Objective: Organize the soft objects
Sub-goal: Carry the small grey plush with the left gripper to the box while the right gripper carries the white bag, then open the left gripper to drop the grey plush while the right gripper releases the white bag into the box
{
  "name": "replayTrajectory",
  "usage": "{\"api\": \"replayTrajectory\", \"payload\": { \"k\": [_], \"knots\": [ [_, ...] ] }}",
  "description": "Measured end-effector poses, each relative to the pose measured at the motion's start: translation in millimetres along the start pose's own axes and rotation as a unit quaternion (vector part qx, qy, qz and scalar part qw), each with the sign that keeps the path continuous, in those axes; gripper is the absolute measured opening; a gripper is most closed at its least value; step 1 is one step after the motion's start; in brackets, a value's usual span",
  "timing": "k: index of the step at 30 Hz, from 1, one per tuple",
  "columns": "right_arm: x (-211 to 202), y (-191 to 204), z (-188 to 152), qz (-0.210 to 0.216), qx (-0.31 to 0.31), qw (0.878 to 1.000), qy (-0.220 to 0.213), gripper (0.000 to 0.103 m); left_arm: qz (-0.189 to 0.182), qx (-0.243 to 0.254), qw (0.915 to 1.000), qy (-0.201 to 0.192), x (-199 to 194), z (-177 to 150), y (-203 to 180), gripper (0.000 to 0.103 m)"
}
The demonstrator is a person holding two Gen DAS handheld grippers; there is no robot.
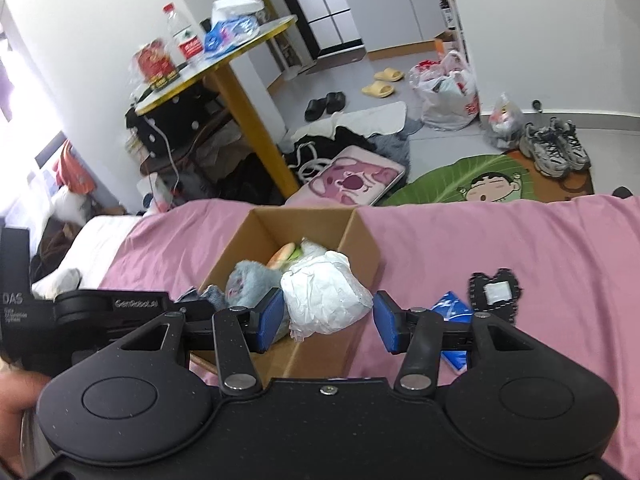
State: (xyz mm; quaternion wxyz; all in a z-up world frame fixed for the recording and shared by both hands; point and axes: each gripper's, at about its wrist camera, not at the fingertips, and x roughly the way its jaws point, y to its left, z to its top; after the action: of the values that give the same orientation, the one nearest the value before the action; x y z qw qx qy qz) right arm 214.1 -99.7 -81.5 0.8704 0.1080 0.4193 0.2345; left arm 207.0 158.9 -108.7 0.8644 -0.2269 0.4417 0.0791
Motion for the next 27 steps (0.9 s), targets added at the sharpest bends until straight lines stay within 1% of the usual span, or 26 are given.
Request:
{"api": "replayTrajectory", "payload": {
  "k": [6,9,12,17,18,19,20,23,27],
  "knots": [
    [17,15,-6,0.006,-0.01,1.0,0.02,0.049,0.002,-0.022,0.9995,0.023,18,4,15,0.019],
    [22,24,-6,0.011,-0.015,1.0,0.025,0.049,0.011,-0.038,0.9986,0.034,24,6,24,0.021],
    [28,32,-7,0.017,-0.02,0.999,0.031,0.049,0.01,-0.037,0.9986,0.037,24,9,28,0.022],
    [35,45,-10,0.026,-0.027,0.999,0.039,0.05,0.013,-0.033,0.9989,0.029,17,14,33,0.034],
    [36,47,-11,0.029,-0.028,0.998,0.041,0.055,0.014,-0.034,0.999,0.028,15,16,33,0.035],
    [37,48,-11,0.03,-0.026,0.998,0.043,0.063,0.013,-0.033,0.999,0.026,13,17,34,0.036],
    [37,49,-12,0.03,-0.026,0.998,0.043,0.065,0.013,-0.032,0.9991,0.026,12,18,35,0.037],
    [31,51,-13,0.027,-0.034,0.998,0.042,0.068,0.016,-0.031,0.9991,0.025,7,17,36,0.039],
    [19,46,-10,0.023,-0.026,0.999,0.04,0.07,0.014,-0.03,0.9992,0.02,-1,17,36,0.04]
  ]
}}
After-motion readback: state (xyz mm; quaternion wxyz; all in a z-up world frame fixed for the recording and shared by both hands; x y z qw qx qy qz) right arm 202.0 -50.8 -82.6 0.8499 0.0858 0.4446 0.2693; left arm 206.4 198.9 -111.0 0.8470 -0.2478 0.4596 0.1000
